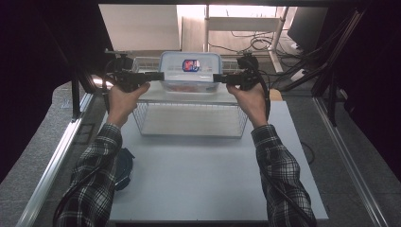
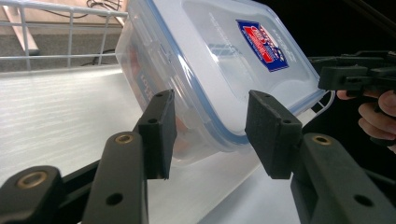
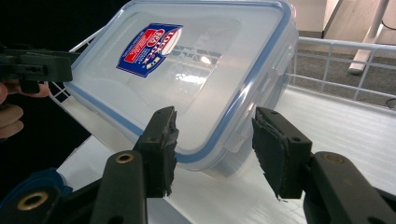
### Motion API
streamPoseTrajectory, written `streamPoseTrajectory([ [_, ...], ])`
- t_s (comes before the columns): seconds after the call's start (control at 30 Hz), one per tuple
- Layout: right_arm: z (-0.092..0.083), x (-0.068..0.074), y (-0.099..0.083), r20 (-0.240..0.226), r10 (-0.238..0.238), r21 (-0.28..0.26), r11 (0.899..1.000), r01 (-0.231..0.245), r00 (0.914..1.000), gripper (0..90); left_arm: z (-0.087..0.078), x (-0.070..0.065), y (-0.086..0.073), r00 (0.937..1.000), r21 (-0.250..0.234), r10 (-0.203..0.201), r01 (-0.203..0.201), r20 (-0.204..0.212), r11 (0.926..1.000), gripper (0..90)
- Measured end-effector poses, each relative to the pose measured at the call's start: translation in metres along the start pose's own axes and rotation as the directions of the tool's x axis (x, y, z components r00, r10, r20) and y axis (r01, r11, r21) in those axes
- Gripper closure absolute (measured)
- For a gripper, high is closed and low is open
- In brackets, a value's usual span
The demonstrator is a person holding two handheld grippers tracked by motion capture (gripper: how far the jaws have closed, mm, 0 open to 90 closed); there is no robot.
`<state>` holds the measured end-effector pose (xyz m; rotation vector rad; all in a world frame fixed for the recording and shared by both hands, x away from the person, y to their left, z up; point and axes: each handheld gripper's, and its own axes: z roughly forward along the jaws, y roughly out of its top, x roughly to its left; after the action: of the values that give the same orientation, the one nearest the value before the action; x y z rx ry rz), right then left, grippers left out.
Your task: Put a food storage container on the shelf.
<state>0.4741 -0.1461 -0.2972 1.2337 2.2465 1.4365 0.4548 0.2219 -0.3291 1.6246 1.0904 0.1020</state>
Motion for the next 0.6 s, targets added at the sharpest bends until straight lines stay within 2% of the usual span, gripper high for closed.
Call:
streamPoseTrajectory([
  [0.17, -0.0013, 0.0034, 0.0002, 0.012, -0.02, 0.009, 1.0, 0.02, 0.9997, 50.2, -0.0006, -0.0039, 0.0003, 0.9995, 0.003, 0.019, -0.019, -0.024, 0.9998, 52.3],
  [0.23, -0.0017, 0.0043, 0.0003, 0.008, -0.018, 0.011, 1.0, 0.018, 0.9998, 50.8, 0.0004, -0.0053, 0.0005, 0.9993, 0.003, 0.022, -0.022, -0.03, 0.9997, 49.2],
  [0.33, -0.0021, 0.0042, 0.0023, 0.022, -0.009, 0.004, 1.0, 0.009, 0.9997, 52.8, 0.0027, -0.0065, 0.0008, 0.9996, -0.006, 0.001, -0.001, -0.028, 1.0, 47.3],
  [0.43, -0.0025, 0.003, 0.004, 0.03, 0.0, 0.008, 1.0, 0.0, 0.9996, 52.4, 0.0025, -0.0086, 0.0011, 0.9996, 0.003, -0.004, 0.004, -0.028, 1.0, 48.1],
  [0.6, -0.0046, 0.0061, 0.0026, 0.035, -0.007, 0.011, 1.0, 0.007, 0.9994, 54.3, -0.0018, -0.0078, 0.0005, 0.9997, 0.008, 0.012, -0.012, -0.02, 0.9999, 51.8],
])
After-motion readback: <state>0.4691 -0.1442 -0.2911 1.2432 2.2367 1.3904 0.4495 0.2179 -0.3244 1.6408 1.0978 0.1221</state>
